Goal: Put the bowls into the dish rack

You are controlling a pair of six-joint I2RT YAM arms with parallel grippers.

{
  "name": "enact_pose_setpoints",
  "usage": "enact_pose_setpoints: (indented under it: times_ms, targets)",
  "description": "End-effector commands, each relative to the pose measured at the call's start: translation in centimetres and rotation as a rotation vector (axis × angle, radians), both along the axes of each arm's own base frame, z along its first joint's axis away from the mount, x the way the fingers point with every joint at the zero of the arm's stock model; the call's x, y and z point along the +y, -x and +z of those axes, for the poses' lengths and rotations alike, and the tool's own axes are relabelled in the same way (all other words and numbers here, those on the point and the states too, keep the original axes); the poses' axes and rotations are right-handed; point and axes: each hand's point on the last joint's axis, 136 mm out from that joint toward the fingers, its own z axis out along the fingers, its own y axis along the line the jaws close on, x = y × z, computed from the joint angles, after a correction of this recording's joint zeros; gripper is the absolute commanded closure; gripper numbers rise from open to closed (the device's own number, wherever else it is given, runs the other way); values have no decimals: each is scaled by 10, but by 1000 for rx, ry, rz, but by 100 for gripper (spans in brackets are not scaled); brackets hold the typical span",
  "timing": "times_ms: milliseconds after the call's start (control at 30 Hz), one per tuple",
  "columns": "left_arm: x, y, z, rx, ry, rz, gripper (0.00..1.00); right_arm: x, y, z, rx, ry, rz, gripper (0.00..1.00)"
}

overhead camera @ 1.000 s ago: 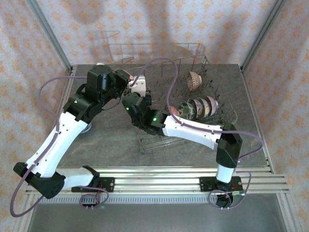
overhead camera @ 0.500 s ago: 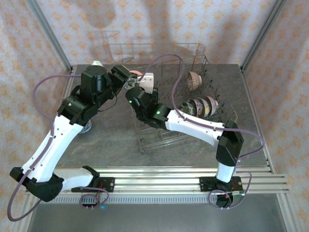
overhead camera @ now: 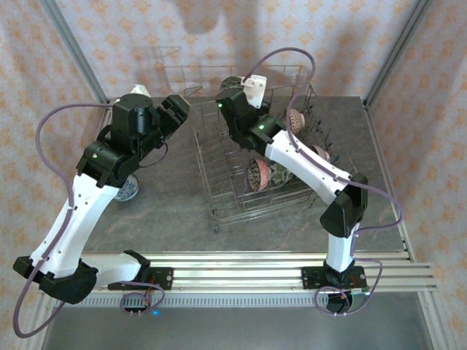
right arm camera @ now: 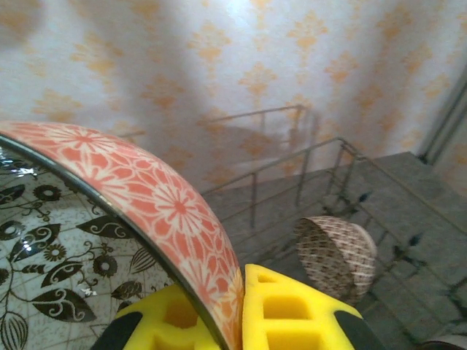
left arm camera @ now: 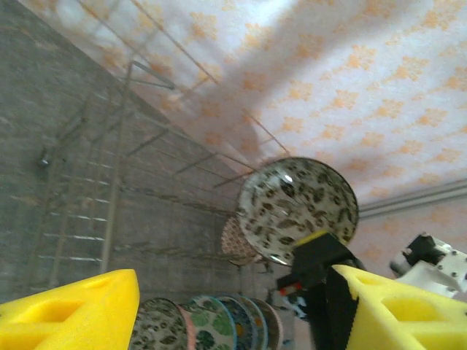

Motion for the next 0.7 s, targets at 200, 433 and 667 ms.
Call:
enact_pose_setpoints:
  times_ms: [200,433,667]
  targets:
    - [21,-11,-56,131,-207,-93,34,-75,-6,-36,178,251,-202,100]
    - [7,-18,-110,211,-288,-231,34,-109,-10,-59,259,375,-307,100]
    - [-11,-23,-151,251,-293,-356,34,-123,-14,-67,305,462,-386,100]
